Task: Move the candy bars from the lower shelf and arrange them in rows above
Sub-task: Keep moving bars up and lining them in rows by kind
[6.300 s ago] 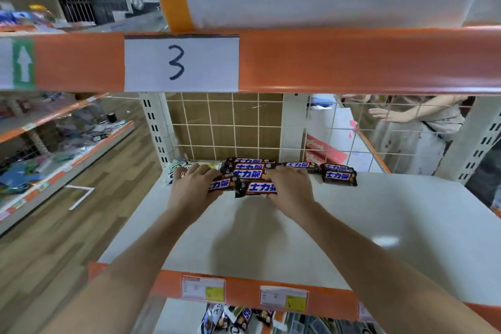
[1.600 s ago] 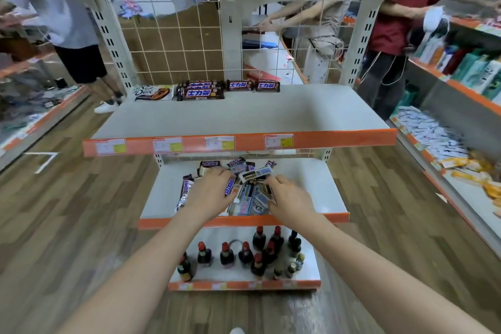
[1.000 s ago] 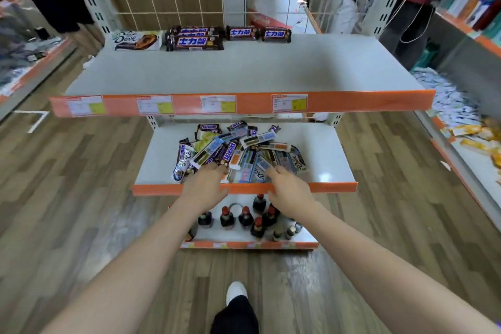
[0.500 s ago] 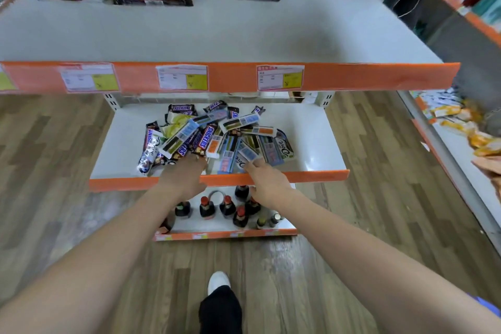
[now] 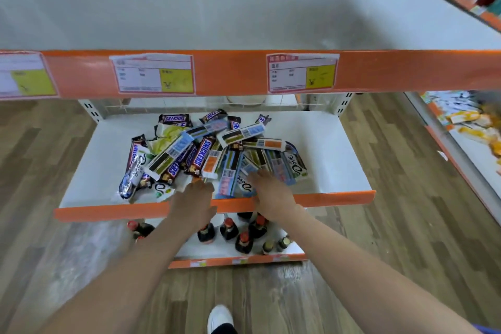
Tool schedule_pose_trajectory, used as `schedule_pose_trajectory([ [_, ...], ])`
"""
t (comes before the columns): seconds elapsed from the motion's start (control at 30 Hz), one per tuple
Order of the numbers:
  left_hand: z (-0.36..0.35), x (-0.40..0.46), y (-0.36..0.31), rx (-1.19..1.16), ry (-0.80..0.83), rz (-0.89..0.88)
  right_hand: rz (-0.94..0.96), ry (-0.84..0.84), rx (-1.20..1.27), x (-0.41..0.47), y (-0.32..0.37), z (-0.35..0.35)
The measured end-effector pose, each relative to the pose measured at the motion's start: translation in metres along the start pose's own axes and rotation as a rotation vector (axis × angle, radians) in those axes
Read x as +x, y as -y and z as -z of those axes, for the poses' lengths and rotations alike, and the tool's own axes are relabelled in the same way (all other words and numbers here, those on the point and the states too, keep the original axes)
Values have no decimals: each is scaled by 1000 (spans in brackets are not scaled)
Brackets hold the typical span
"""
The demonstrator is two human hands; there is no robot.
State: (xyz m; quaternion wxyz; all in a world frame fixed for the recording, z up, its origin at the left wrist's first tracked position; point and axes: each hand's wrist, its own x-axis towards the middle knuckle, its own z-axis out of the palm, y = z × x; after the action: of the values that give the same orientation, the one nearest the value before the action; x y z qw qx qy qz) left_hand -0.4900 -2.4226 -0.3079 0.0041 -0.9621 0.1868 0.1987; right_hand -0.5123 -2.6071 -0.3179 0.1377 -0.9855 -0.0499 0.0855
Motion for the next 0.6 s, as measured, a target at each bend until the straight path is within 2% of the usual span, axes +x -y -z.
schedule_pose_trajectory([
  [0.1,-8,18,-5,1,-41,71,-36,-112,-11,15,-7,-11],
  [0.27,-19,38,-14,-39,-96,141,-133,-139,-106,36,-13,-23],
  [0.4,-26,46,-18,-114,-210,167,-154,-129,-64,44,-14,-21],
  [0.6,-32,62,-29,-194,-217,244,-179,-124,-77,45,-17,-25],
])
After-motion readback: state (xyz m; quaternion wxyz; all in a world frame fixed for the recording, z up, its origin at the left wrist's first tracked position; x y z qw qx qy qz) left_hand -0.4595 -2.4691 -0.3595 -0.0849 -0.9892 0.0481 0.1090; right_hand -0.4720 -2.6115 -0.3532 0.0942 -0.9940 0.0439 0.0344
